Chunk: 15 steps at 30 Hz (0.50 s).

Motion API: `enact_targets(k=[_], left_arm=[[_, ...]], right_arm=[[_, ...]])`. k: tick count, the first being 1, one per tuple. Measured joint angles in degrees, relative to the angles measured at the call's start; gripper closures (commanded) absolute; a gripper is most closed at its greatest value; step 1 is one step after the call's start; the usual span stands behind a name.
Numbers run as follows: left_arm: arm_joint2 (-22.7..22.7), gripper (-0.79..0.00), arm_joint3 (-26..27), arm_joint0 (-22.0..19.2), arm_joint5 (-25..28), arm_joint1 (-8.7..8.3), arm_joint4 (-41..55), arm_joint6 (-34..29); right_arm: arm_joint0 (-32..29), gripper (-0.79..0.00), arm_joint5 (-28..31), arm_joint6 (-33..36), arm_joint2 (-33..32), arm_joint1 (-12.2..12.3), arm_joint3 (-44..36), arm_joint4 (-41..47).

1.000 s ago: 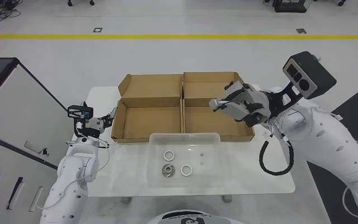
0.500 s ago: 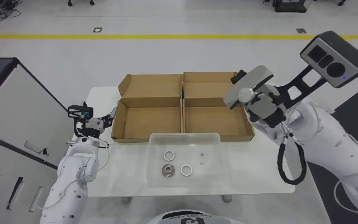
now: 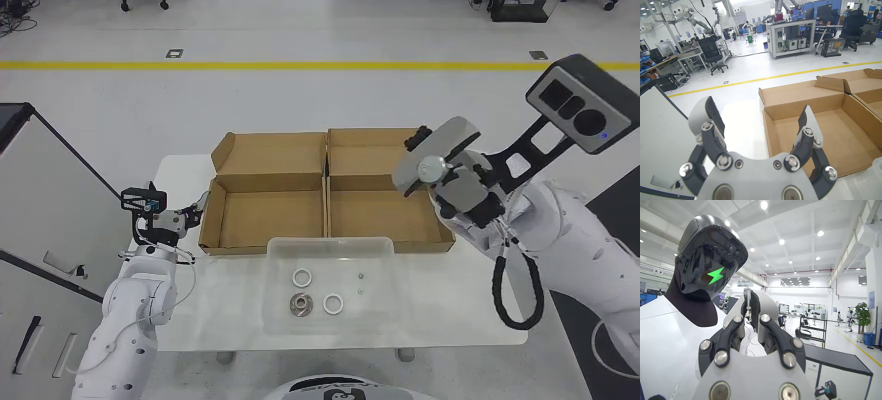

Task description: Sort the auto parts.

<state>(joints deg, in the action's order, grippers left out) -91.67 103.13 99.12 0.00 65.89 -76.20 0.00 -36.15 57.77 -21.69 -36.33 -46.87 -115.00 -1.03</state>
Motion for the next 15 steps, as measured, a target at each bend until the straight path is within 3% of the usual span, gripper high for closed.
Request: enact_targets(k=[15], left_arm=[[0.00,-0.785,0.00,0.00,0.00,0.00,0.00,0.00]], right_arm=[[-9.48,0.000,0.23,-2.87,-5.99,-3.09,-5.62,2.30]])
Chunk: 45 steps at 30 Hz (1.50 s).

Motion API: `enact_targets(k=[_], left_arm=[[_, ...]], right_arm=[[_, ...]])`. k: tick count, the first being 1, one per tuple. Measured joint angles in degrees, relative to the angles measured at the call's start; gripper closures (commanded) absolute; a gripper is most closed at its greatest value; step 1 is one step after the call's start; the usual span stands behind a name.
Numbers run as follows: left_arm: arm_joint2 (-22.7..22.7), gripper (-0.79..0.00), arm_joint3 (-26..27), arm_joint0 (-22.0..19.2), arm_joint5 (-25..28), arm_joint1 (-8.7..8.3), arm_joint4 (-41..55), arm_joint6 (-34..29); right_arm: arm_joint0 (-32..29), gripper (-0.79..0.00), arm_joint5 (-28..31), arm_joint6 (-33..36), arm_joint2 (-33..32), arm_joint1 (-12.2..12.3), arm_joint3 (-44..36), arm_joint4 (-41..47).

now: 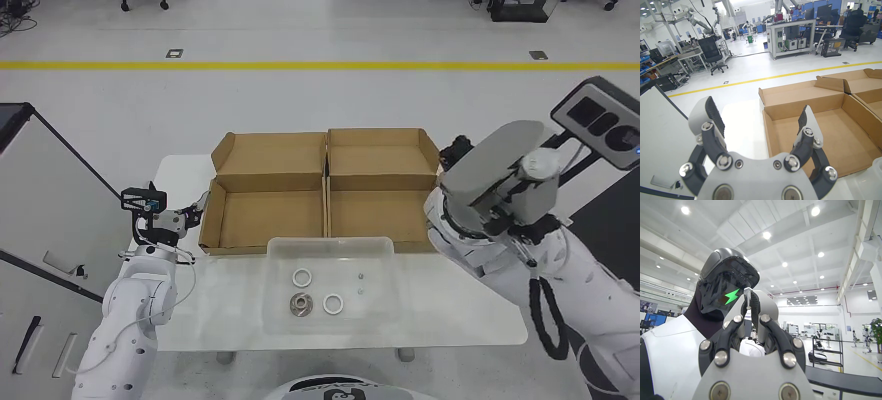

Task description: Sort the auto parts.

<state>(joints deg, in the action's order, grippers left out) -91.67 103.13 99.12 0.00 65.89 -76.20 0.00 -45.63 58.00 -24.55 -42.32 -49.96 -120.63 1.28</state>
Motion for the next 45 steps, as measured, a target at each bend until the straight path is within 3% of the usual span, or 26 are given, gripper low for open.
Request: enact_targets(k=[17,33,40,45], left_arm=[[0.00,-0.785,0.00,0.00,0.00,0.00,0.00,0.00],[0.00,-0.785,0.00,0.00,0.00,0.00,0.00,0.00],[0.00,-0.785,0.00,0.00,0.00,0.00,0.00,0.00],[0.00,-0.785,0.00,0.00,0.00,0.00,0.00,0.00]], right_arm=[[-2.54,0.000,-0.05,18.28,-3.08,-1.45,4.76,5.20],[-7.95,0.000,0.00,16.19,-9.13,-4.33,0.95,9.60],[-9.04,0.000,-0.37,22.79,-11.19,-4.83,3.32,7.99],[-9.67,0.000,-3.89,29.97,-13.03,-4.41,2.90,8.24]])
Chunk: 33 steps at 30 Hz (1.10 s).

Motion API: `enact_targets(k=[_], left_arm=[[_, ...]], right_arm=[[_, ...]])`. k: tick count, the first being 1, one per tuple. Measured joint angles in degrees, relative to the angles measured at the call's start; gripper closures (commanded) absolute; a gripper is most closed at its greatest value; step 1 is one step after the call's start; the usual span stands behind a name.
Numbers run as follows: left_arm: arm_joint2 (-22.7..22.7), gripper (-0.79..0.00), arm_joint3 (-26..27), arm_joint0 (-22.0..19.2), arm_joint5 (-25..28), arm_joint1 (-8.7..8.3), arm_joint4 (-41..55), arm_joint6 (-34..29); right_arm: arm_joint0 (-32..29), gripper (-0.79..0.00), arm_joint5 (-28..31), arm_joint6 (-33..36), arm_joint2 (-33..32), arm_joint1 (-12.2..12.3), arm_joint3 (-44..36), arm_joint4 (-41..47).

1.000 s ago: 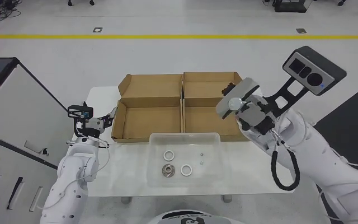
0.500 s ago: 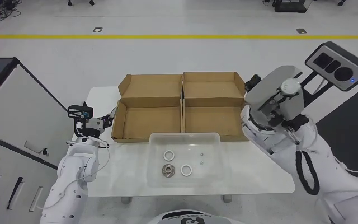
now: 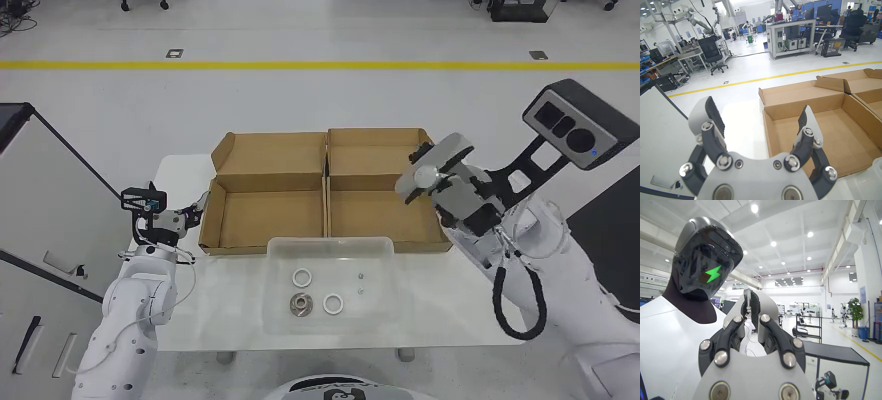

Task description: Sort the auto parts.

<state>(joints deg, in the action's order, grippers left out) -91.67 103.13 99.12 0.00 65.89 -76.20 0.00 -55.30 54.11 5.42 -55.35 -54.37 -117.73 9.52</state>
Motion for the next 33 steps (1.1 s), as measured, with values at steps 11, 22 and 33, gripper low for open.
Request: enact_targets(k=[11,22,33], left_arm=[[0.00,-0.785,0.00,0.00,0.00,0.00,0.00,0.00],[0.00,-0.785,0.00,0.00,0.00,0.00,0.00,0.00],[0.00,-0.785,0.00,0.00,0.00,0.00,0.00,0.00]], right_arm=[[-2.15,0.000,1.44,2.60,-2.75,-0.54,-1.30,4.90],[-3.47,0.000,3.46,1.22,-3.75,-1.53,-1.41,5.02],[-3.47,0.000,3.43,1.22,-3.74,-1.53,-1.41,5.03]])
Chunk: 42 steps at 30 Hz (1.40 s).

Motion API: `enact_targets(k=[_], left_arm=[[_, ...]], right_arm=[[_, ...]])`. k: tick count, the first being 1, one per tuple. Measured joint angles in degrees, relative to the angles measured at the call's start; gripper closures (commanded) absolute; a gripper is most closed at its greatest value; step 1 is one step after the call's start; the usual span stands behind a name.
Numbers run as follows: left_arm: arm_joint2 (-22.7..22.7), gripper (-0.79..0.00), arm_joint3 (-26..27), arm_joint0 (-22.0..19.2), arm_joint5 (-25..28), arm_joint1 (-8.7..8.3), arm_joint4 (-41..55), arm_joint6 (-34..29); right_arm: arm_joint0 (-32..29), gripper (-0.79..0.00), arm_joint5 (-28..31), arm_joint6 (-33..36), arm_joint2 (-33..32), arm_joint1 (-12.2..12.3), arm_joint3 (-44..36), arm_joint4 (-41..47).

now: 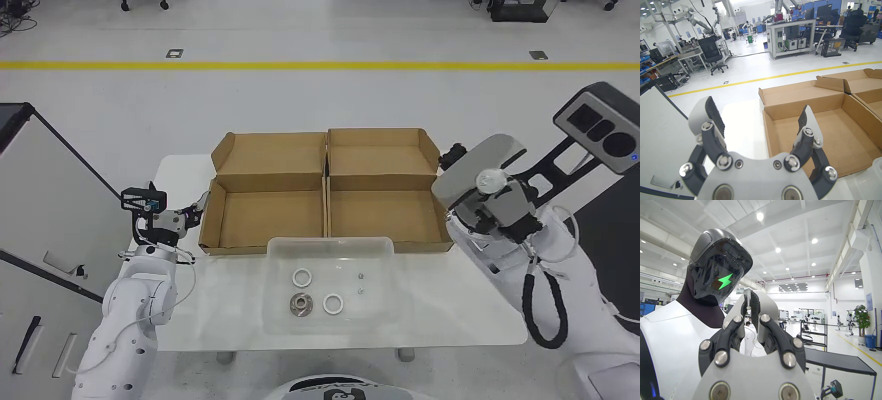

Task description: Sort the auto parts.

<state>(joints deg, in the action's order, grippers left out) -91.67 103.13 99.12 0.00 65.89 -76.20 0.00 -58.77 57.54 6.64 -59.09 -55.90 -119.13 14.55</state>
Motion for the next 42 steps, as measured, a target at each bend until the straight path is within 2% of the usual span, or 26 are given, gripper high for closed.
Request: enact_targets(k=[13,16,19,27,33,37,42], left_arm=[[0.00,-0.785,0.00,0.00,0.00,0.00,0.00,0.00],[0.00,-0.785,0.00,0.00,0.00,0.00,0.00,0.00],[0.00,-0.785,0.00,0.00,0.00,0.00,0.00,0.00],[0.00,-0.785,0.00,0.00,0.00,0.00,0.00,0.00],[0.00,-0.785,0.00,0.00,0.00,0.00,0.00,0.00],[0.00,-0.785,0.00,0.00,0.00,0.00,0.00,0.00],[0.00,-0.785,0.00,0.00,0.00,0.00,0.00,0.00]], right_arm=[[-0.29,0.000,-0.59,-0.05,-0.26,-0.02,0.19,0.05],[-1.03,0.000,-2.88,2.98,-2.12,0.29,1.30,-0.58],[-2.07,0.000,-4.84,8.89,-4.76,1.12,2.70,0.34],[-5.50,0.000,-11.15,31.40,-17.52,4.61,5.55,0.98],[-3.86,0.000,-12.56,48.10,-25.76,6.72,7.20,-2.11],[0.53,0.000,-13.79,54.11,-25.82,7.58,8.59,-5.00],[8.45,0.000,-16.14,56.24,-19.83,9.14,10.92,-12.83]])
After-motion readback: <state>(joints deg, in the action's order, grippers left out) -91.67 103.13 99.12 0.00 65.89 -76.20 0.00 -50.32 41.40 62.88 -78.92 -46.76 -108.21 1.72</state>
